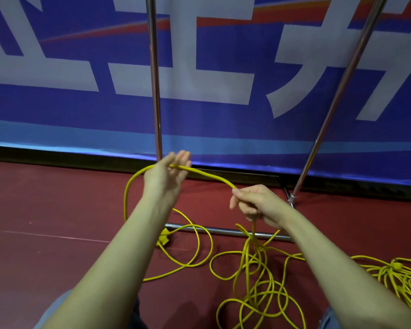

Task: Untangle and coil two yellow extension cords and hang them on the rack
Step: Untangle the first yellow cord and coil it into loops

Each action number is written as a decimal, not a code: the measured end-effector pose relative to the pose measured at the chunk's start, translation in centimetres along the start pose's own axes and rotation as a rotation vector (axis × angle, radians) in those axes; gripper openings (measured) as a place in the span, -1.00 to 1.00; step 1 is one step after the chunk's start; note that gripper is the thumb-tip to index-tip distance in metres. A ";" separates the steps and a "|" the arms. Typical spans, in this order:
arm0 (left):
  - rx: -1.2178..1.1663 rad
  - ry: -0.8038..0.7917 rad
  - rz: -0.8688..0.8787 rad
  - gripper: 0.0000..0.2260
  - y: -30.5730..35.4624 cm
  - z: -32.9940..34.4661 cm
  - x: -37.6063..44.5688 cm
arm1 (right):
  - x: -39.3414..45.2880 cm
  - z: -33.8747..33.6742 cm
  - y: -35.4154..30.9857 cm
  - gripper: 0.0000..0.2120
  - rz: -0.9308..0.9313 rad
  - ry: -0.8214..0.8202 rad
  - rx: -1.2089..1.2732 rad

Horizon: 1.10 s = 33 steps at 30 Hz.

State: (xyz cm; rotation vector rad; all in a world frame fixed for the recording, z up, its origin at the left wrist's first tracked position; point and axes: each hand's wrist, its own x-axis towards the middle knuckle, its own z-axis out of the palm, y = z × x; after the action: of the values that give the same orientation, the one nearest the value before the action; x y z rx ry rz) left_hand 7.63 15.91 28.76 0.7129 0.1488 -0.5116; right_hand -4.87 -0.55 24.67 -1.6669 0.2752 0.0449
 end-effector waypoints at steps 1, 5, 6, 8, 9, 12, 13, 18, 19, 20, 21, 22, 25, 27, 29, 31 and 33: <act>0.041 -0.027 -0.026 -0.67 -0.8 0.0 -0.3 | 0.0 0.2 -0.4 -0.63 -0.004 -0.010 0.006; 0.102 -0.026 -0.003 -0.60 -1.7 -0.2 -0.9 | -0.1 0.9 -1.5 -0.64 -0.022 -0.045 0.035; 0.079 -0.022 0.011 -0.60 -1.5 -0.1 -0.9 | -0.1 1.0 -1.6 -0.65 -0.018 -0.065 0.045; 0.012 -0.011 0.032 -0.60 -0.8 0.0 -0.6 | 0.0 1.3 -1.4 -0.64 0.008 -0.123 0.045; -0.015 -0.007 0.045 -0.61 -0.4 0.1 -0.5 | 0.1 1.4 -1.2 -0.63 0.026 -0.148 0.013; -0.118 0.014 0.094 -0.61 0.7 0.2 0.0 | 0.5 1.0 0.0 -0.59 0.079 -0.153 -0.117; -0.156 0.027 0.109 -0.60 1.1 0.1 0.3 | 0.5 0.6 0.5 -0.59 0.092 -0.142 -0.132; -0.234 0.075 0.166 -0.60 1.8 -0.8 1.4 | 0.4 -0.7 1.5 -0.68 0.088 -0.089 -0.057; -0.237 0.073 0.169 -0.62 1.7 -1.0 1.6 | 0.4 -0.7 1.4 -0.69 0.076 -0.069 -0.048; -0.229 0.062 0.161 -0.66 1.5 -1.1 1.7 | 0.4 -0.7 1.2 -0.68 0.060 -0.044 -0.040; -0.207 0.040 0.141 -0.71 1.4 -1.1 1.9 | 0.3 -0.8 1.0 -0.67 0.041 -0.018 -0.026; -0.169 0.007 0.114 -0.74 1.1 -1.0 1.9 | 0.3 -0.8 0.8 -0.66 0.023 0.003 -0.003; -0.043 -0.097 0.022 -0.83 -0.6 -0.1 1.1 | 0.2 -0.8 -0.2 -0.66 -0.005 0.012 0.055; 0.036 -0.162 -0.007 -0.92 -2.2 0.7 0.2 | 0.2 -0.1 -0.8 -0.65 -0.020 -0.013 0.053; 0.099 -0.238 -0.036 -0.91 -3.8 1.2 -0.7 | 0.3 0.6 -1.4 -0.66 -0.048 -0.027 0.054; 0.114 -0.293 -0.065 -0.91 -4.7 1.5 -1.2 | 0.3 1.1 -1.9 -0.65 -0.072 -0.034 0.075; 0.112 -0.295 -0.040 -0.89 -4.5 1.8 -1.2 | 0.4 1.2 -2.1 -0.64 -0.074 -0.043 0.104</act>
State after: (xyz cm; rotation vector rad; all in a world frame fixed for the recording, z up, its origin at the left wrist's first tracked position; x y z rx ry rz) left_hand 4.24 12.35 27.79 0.7361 -0.1423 -0.6613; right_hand -3.90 0.79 26.49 -1.5696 0.1802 0.0107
